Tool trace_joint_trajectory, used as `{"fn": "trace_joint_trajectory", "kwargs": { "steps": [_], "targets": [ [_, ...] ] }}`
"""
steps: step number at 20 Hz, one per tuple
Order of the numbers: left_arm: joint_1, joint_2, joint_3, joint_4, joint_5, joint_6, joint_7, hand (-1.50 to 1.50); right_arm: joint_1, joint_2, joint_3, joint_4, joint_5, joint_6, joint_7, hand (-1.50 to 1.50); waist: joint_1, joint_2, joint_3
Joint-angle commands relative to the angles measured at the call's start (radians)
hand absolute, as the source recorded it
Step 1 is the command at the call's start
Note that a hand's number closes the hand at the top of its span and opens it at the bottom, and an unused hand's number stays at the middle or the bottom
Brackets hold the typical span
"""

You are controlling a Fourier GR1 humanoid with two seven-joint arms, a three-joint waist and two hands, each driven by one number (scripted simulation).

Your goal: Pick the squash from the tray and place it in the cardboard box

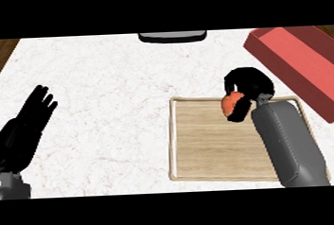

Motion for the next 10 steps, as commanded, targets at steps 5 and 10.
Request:
{"fn": "trace_joint_trajectory", "kwargs": {
  "steps": [5, 10],
  "targets": [
    [0.026, -0.006, 0.006, -0.006, -0.011, 0.007, 0.001, 0.00, -0.198, 0.024, -0.057, 0.013, 0.006, -0.098, 0.139, 1.50, -0.013, -0.010, -0.001],
    [0.003, 0.000, 0.017, 0.001, 0.004, 0.009, 0.023, 0.00, -0.209, 0.010, -0.075, -0.166, -0.017, -0.127, 0.169, 1.50, -0.028, -0.014, -0.001]
  ]
}}
